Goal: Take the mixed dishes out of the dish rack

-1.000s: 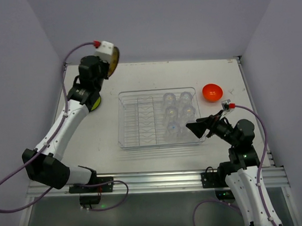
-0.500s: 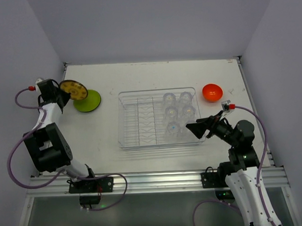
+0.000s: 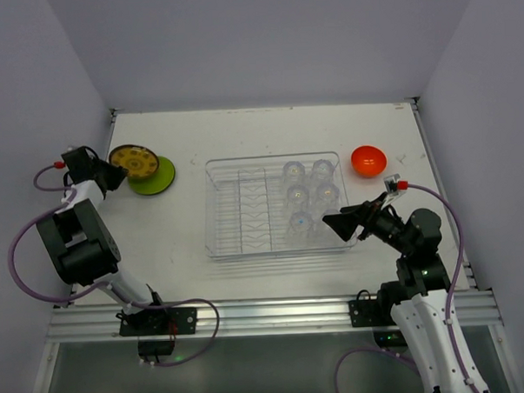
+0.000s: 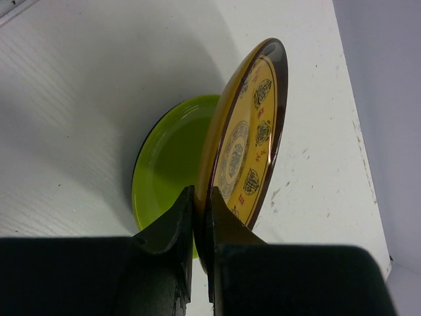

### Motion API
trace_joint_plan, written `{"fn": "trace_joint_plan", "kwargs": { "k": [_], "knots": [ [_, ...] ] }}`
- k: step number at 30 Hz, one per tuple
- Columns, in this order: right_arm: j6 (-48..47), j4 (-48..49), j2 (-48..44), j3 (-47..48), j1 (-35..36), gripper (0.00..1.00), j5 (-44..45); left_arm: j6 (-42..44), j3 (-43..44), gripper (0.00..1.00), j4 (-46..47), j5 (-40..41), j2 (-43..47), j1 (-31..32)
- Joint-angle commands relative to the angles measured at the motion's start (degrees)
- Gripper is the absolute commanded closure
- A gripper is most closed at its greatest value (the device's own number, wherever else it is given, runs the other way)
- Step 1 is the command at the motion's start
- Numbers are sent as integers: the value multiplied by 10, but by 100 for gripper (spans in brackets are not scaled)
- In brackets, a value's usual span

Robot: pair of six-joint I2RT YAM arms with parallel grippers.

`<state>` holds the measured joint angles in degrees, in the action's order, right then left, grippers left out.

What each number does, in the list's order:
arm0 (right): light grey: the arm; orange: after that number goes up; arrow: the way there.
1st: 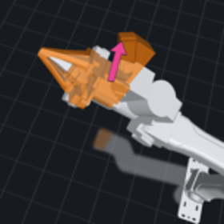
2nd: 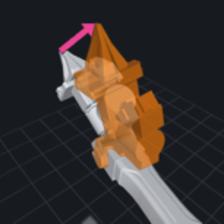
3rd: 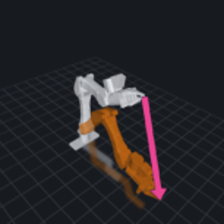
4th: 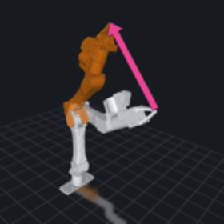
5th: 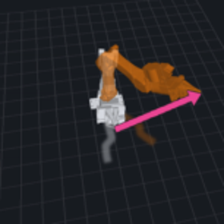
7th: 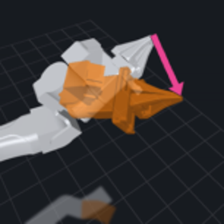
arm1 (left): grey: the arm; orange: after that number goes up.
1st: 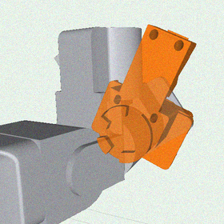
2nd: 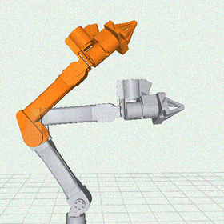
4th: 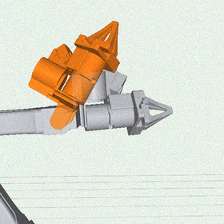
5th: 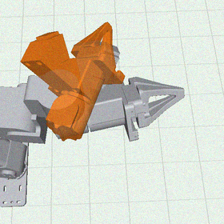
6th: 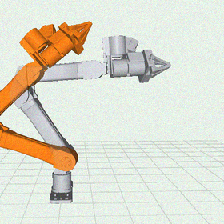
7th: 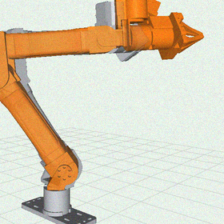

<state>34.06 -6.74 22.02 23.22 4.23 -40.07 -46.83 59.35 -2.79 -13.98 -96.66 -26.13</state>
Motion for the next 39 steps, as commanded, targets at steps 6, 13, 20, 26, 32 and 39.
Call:
{"fn": "trace_joint_plan", "kwargs": {
  "k": [6, 13, 20, 26, 32, 39],
  "knots": [
    [-1, 22, 2, 1, 3, 1, -5, 24, -3, 91, 31, -16, 2, -1],
    [-1, 22, 1, 1, 3, 1, -6, 49, -10, 87, 9, 7, 7, 17],
    [-1, 22, 0, 0, 3, 1, -5, 64, 1, 74, -14, 24, -1, 32],
    [-1, 22, 0, 1, 3, 1, -6, 87, 16, 52, -37, 63, 11, 60],
    [-1, 22, 1, 1, 3, 1, -6, 118, 37, 31, -69, 115, 22, 89],
    [-1, 22, 2, 1, 3, 1, -4, 130, 49, 13, -79, 134, 24, 106]
  ]
}}
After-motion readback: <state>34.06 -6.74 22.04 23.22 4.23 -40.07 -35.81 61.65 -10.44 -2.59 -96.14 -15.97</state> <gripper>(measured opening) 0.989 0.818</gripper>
